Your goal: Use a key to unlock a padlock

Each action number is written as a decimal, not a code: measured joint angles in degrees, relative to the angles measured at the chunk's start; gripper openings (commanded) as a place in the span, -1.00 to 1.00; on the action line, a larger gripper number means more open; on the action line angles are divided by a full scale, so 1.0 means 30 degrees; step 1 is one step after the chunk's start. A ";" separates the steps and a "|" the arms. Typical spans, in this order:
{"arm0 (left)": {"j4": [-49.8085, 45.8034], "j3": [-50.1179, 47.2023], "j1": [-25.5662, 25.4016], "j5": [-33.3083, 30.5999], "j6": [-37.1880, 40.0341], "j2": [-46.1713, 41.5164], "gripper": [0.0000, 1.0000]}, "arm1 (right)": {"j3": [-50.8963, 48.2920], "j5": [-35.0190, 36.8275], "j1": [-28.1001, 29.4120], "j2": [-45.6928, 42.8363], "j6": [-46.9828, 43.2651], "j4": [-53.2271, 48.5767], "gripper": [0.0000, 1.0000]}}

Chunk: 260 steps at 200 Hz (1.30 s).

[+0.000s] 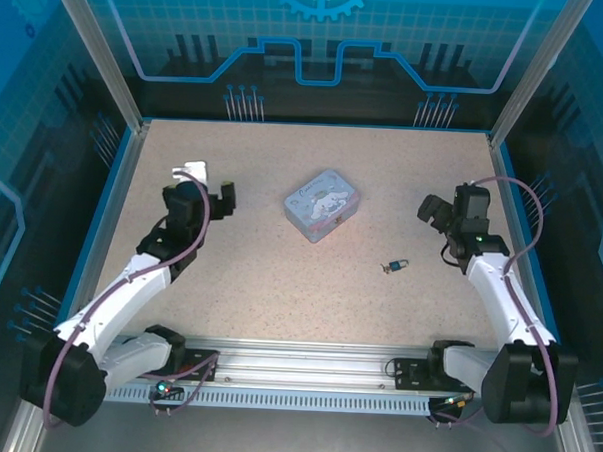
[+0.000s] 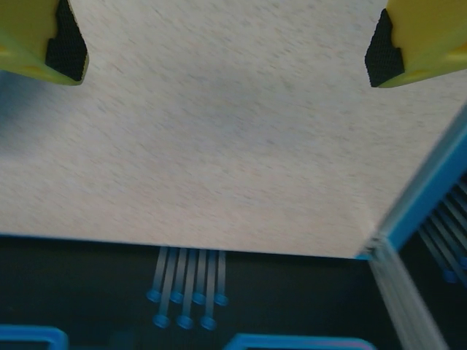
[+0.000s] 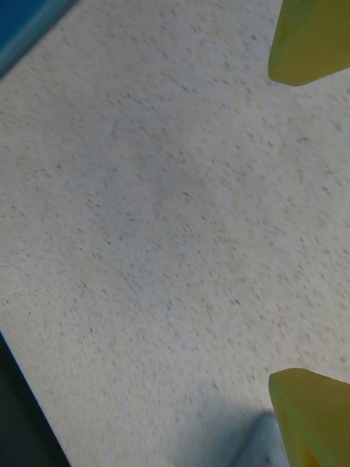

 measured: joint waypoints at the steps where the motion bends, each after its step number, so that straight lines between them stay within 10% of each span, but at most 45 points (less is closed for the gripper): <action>1: 0.0073 -0.0051 0.0066 0.0000 0.0015 0.0000 0.98 | 0.0000 0.0051 0.0007 0.0036 -0.0044 0.0007 1.00; 139: 1.4047 -0.5989 0.3082 0.1545 0.1603 0.8364 0.98 | -0.5850 0.1246 0.1370 0.4189 -0.6295 1.3078 1.00; 180: 1.5722 -0.6047 0.3854 0.4677 0.1654 0.9653 0.98 | -0.8102 -0.0240 0.1734 0.6375 -0.7832 1.8877 1.00; 260: 1.6014 -0.6033 0.4670 0.7359 0.1596 0.9697 0.98 | -0.7621 -0.1705 0.1639 0.6827 -0.8327 2.0050 1.00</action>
